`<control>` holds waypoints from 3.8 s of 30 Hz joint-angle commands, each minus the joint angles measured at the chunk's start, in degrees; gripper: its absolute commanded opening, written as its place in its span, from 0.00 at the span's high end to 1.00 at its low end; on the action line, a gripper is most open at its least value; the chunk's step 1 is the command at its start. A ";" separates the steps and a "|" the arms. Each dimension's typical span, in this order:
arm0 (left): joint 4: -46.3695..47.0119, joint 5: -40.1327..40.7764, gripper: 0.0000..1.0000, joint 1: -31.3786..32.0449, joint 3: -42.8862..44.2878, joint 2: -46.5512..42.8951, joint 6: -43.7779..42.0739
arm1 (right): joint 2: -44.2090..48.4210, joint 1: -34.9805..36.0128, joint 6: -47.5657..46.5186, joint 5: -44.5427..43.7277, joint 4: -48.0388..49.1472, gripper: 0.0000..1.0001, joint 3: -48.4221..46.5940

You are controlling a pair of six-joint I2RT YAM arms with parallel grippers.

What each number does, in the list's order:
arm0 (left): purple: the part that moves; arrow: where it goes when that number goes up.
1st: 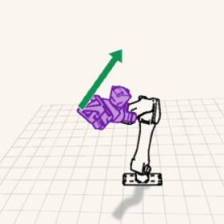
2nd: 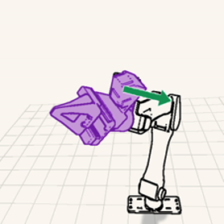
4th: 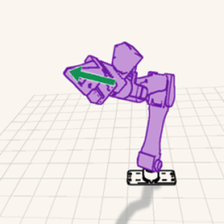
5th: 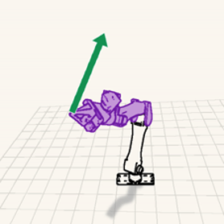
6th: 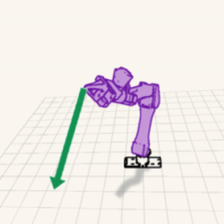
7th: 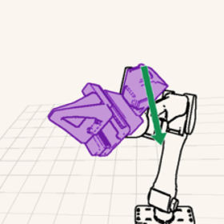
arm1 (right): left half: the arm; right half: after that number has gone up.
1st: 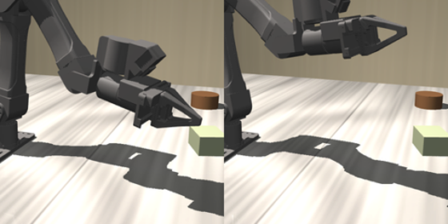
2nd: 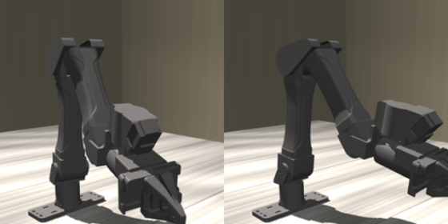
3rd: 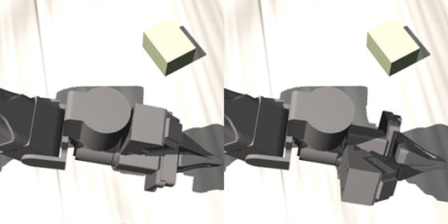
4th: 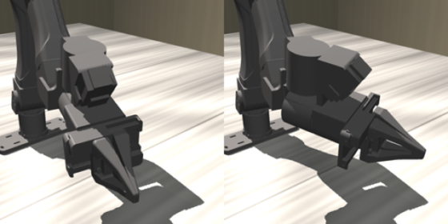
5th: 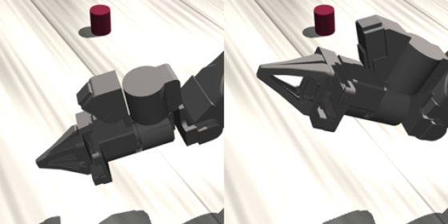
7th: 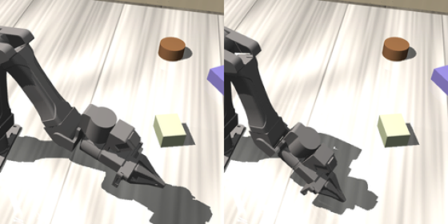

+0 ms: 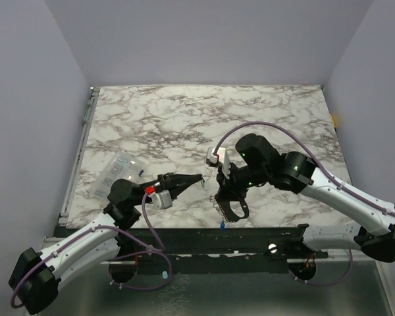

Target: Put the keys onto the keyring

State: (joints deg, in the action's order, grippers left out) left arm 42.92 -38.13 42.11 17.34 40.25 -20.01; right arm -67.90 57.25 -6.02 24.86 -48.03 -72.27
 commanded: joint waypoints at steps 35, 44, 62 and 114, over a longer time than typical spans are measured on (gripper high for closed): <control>2.61 -14.96 1.00 1.59 -0.56 -0.08 -0.82 | -6.19 -0.21 -4.09 3.87 -4.52 0.99 -7.01; 2.61 -15.07 1.00 1.85 -0.56 0.12 -0.95 | -6.54 -0.21 -3.99 4.29 -4.38 0.99 -6.67; 2.62 -15.48 1.00 2.27 -0.56 0.50 -0.82 | -7.16 -0.21 -3.95 4.75 -4.61 0.99 -7.09; 2.61 -16.10 1.00 2.60 -0.99 0.00 -0.26 | -4.19 -0.16 -4.09 1.91 -4.48 0.99 -7.28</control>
State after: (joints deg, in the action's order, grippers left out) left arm 44.07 -52.25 44.38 17.06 40.71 -20.56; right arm -73.67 57.25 -9.56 27.86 -52.60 -77.76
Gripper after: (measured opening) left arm 0.017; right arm 0.059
